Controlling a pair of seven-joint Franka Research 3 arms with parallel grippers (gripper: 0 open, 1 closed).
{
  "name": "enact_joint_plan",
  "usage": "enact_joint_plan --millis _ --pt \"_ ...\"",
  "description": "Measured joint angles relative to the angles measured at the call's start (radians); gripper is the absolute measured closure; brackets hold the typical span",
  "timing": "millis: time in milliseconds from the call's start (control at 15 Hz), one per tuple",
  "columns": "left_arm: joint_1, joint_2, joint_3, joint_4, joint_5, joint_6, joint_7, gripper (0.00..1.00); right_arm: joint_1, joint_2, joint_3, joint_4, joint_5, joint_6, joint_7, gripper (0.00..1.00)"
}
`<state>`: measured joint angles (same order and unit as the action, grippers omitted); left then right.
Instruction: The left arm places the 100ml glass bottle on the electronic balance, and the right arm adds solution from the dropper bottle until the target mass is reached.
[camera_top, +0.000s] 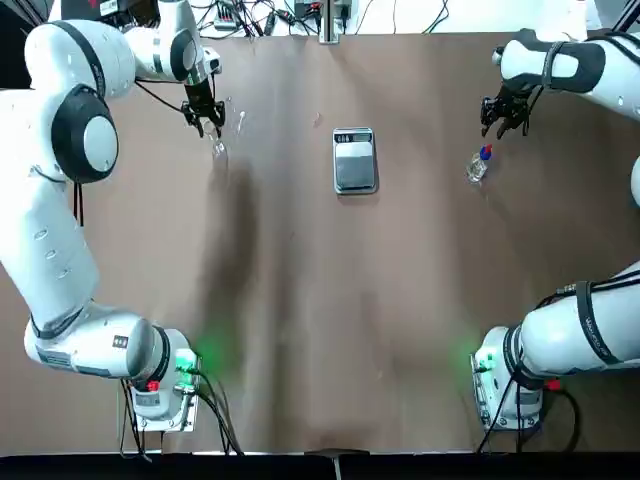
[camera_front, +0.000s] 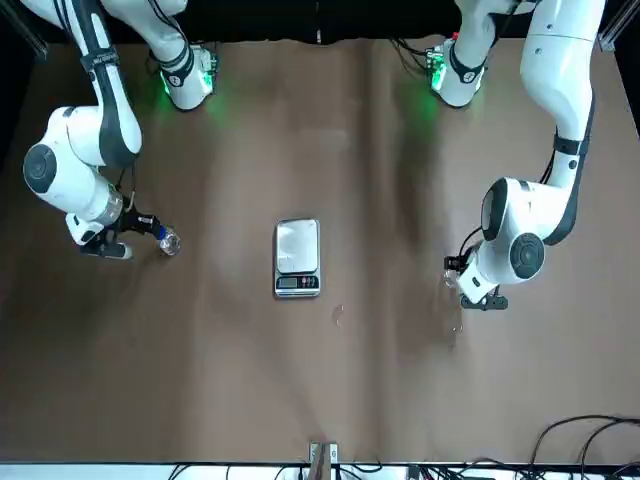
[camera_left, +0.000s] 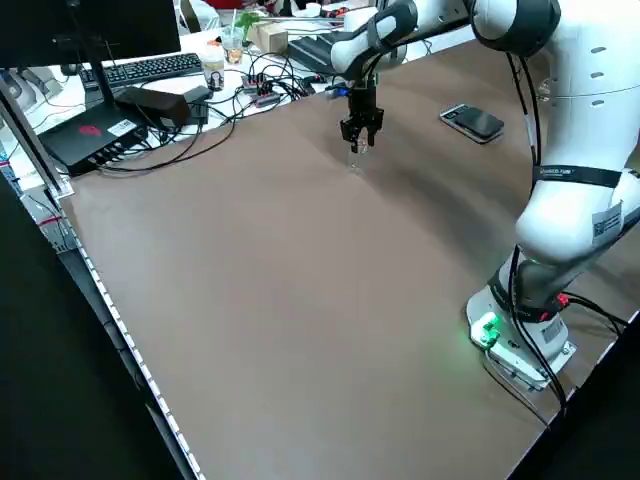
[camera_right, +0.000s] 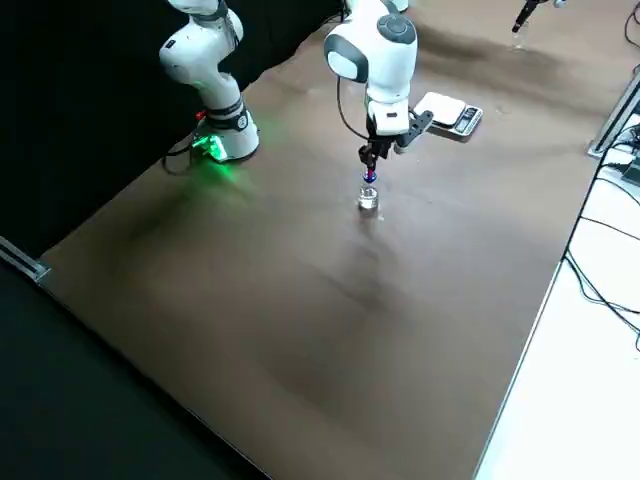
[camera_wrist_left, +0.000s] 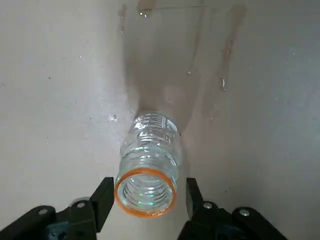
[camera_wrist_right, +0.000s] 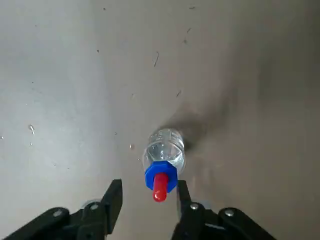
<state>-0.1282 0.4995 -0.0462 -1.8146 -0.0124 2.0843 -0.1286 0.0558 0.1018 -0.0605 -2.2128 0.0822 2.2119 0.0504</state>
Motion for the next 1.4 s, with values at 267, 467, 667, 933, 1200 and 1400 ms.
enact_joint_plan --millis 267,467,667,933,1200,1400 --pt "0.000 -0.001 0.000 0.000 0.000 0.001 0.000 0.37 0.000 0.003 0.000 -0.046 -0.001 0.075 -0.001 0.53" --pt "0.000 -0.001 0.001 0.000 0.000 0.002 0.000 0.38 0.000 0.004 -0.001 -0.056 -0.002 0.086 -0.004 0.56" --pt "0.002 -0.001 0.001 0.001 0.000 0.006 0.000 0.38 0.000 0.004 -0.001 -0.056 -0.003 0.087 -0.005 0.61" --pt "0.002 -0.001 0.001 0.001 0.000 0.026 0.000 0.38 0.000 0.004 -0.002 -0.056 -0.003 0.087 -0.006 0.67" --pt "0.002 -0.001 0.003 0.001 0.000 0.028 0.000 0.48 -0.001 0.004 -0.002 -0.057 -0.004 0.088 -0.006 0.69" --pt "0.001 -0.001 0.002 0.002 0.000 0.028 0.000 0.52 -0.002 0.006 -0.003 -0.058 -0.005 0.088 -0.006 0.69"
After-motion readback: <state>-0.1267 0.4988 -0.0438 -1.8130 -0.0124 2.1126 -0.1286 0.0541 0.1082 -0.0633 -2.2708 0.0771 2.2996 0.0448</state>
